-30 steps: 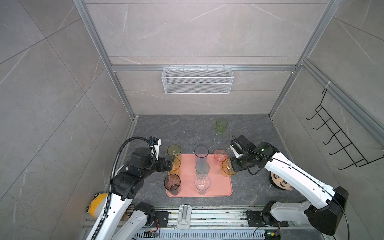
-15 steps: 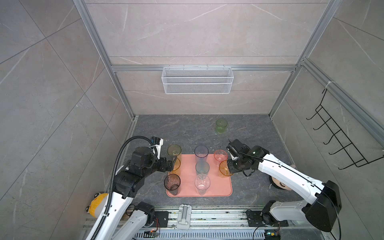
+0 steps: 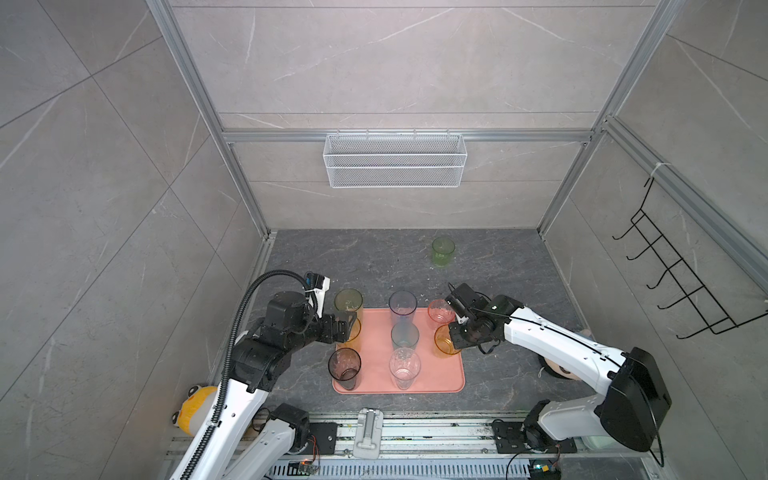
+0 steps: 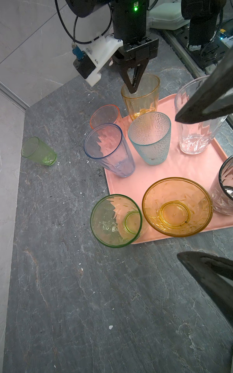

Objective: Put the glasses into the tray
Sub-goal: 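Carry the yellow cup with the right gripper onto the tray edge, then open the right gripper and raise it off the yellow cup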

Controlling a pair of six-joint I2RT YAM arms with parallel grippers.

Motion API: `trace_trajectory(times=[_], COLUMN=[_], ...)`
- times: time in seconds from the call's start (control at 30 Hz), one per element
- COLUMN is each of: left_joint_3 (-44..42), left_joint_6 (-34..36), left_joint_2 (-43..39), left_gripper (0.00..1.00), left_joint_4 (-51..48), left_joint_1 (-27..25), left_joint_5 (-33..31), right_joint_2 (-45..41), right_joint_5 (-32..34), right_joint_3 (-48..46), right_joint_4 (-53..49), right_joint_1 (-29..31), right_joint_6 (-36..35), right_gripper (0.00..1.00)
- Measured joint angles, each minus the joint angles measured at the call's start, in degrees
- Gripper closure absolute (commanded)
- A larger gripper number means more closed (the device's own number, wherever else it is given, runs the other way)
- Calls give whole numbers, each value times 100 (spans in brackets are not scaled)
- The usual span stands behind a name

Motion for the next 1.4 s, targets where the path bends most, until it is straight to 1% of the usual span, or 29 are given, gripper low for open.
trace_trajectory(times=[0.63,1.1,1.13,1.23,1.3,1.4], left_joint_3=[-2,-2,-2,-2,-2,-2], left_joint_6=[4,4,7,7,4,7], left_joint_2=[35,42,42,42,42,42], left_gripper=[2,2,2,2,2,2], left_joint_4=[11,11,11,11,11,11], left_joint_1=[0,0,0,2,0,0], left_joint_5=[13,11,11,11,11,9], right_joint_2=[428,660,667,671,671,671], right_joint_5=[22,22,22,24,26,44], right_joint_3=[0,168,177,179,179,179], right_joint_4=[111,109,109,109,109,109], right_joint_1=[0,0,0,0,0,0], right_joint_6=[52,85,85,87,90,92], right_gripper=[100,100,100,92,89,87])
